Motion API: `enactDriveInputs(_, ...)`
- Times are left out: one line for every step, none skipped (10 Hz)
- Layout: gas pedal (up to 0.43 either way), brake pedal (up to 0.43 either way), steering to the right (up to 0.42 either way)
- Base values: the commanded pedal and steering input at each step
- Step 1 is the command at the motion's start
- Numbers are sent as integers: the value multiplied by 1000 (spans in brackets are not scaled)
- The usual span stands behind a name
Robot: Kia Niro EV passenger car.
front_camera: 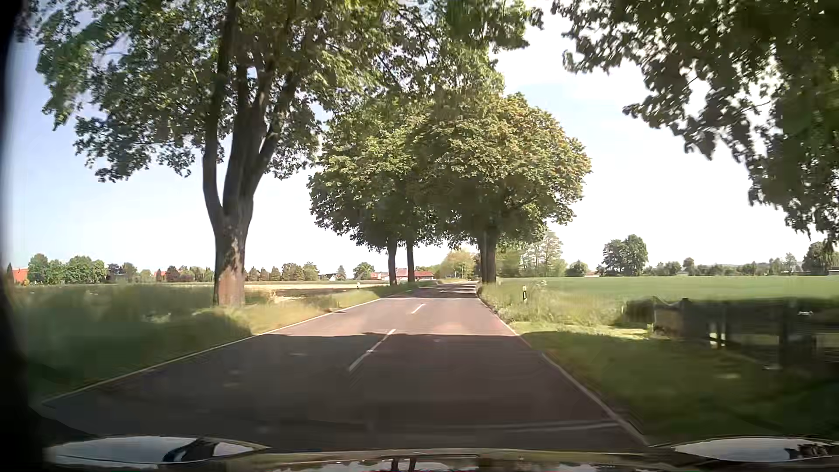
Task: Follow the waypoints while adhering to traffic rules and regulations
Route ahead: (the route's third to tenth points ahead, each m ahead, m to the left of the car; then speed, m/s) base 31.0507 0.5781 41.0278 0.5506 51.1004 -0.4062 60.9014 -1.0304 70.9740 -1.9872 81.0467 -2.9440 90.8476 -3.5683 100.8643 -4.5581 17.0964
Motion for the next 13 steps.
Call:
enactDriveInputs(189, 0, 3)
enactDriveInputs(189, 0, 3)
enactDriveInputs(189, 0, 3)
enactDriveInputs(189, 0, 3)
enactDriveInputs(189, 0, 3)
enactDriveInputs(189, 0, 3)
enactDriveInputs(189, 0, 3)
enactDriveInputs(189, 0, 3)
enactDriveInputs(189, 0, 3)
enactDriveInputs(189, 0, 3)
enactDriveInputs(189, 0, 3)
enactDriveInputs(189, 0, 3)
enactDriveInputs(189, 0, 3)
